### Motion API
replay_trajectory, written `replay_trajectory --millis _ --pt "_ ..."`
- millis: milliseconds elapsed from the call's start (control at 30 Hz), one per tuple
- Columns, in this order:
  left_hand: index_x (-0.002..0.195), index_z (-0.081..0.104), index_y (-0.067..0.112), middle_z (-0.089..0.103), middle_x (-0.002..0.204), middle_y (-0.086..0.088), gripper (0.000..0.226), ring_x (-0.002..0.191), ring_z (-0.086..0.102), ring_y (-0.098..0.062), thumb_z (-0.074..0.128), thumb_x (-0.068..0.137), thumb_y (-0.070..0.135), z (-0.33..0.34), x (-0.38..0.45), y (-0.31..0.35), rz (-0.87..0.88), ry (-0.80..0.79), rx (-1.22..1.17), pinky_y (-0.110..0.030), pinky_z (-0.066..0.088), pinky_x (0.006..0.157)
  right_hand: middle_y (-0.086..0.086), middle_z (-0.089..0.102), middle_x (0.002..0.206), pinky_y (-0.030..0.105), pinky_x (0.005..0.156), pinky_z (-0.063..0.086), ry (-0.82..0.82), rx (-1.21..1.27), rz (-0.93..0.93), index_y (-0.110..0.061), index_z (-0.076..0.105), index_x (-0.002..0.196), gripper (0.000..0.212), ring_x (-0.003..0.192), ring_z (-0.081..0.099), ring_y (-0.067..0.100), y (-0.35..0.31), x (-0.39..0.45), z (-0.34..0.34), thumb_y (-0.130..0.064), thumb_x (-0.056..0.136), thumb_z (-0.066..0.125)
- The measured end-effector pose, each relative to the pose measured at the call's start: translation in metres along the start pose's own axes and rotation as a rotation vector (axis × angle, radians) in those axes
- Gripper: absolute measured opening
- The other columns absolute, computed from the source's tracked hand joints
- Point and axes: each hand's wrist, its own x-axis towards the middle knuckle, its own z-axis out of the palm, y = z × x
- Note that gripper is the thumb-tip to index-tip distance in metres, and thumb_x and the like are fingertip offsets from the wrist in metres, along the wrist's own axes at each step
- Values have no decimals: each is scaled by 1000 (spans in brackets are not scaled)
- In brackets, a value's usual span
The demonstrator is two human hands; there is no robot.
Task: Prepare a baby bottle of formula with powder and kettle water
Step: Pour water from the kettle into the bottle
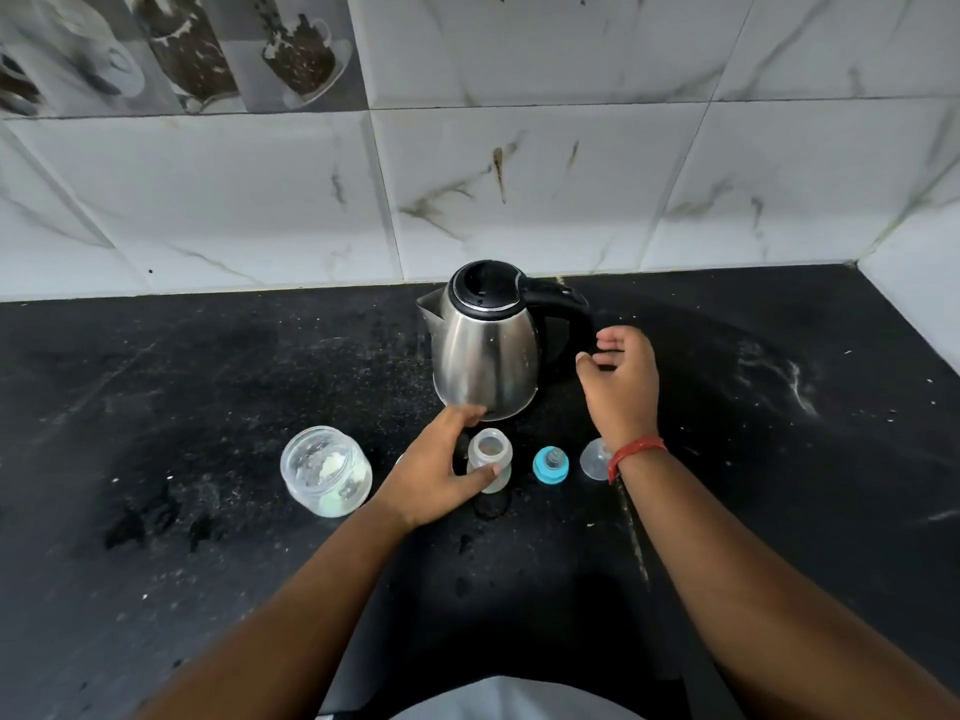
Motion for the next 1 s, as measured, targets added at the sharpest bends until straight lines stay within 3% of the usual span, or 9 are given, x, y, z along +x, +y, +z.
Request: replay_trajectory --millis 100,200,333,500,633,733,833,1000 --pt "139 50 29 57 133 19 66 126 53 4 77 82 47 6 3 -4 -54 -30 0 -24 44 107 -1 55 124 23 89 51 -72 33 71 -20 56 120 40 104 60 9 4 22 3 -10 86 74" --pt "132 56 30 61 122 22 53 116 55 8 81 85 35 9 4 -5 -79 -41 6 -8 39 96 0 66 118 30 95 52 -214 108 157 -30 58 108 36 109 64 13 7 40 11 -8 85 73" --pt "134 55 33 61 120 27 56 115 54 15 82 84 33 11 3 -5 -105 -35 -21 1 34 91 -2 72 98 31 86 51 -269 75 204 -25 66 98 21 96 68 15 12 52 24 -11 84 73" --pt "129 57 35 64 119 26 53 115 57 10 83 83 33 11 1 -3 -113 -17 -47 -4 37 94 -3 67 83 27 78 48 -244 183 248 -16 66 90 14 79 64 9 9 53 36 -4 85 70" --pt "127 59 41 67 118 25 51 115 62 1 81 82 38 5 0 0 -111 46 -75 -24 48 99 -7 65 75 28 76 50 -234 284 285 -19 66 83 23 76 63 10 6 53 39 4 82 68" --pt "126 60 41 67 118 25 48 113 63 -1 81 84 33 -4 -1 3 -106 126 -82 -32 54 94 -5 63 69 31 73 49 -200 372 322 -19 66 77 31 71 60 12 2 47 43 12 75 63" --pt "125 61 40 68 120 21 46 115 65 -6 80 85 29 -15 -4 4 -84 194 -113 -41 56 96 -12 61 61 26 65 48 -142 426 361 -18 66 76 37 62 58 7 -7 36 47 18 73 58" --pt "125 62 38 69 121 18 47 115 66 -8 82 85 27 -35 -14 13 -55 309 -168 -42 55 100 -3 58 65 21 57 46 -45 472 363 -15 64 76 36 59 54 8 -28 24 37 20 72 55"
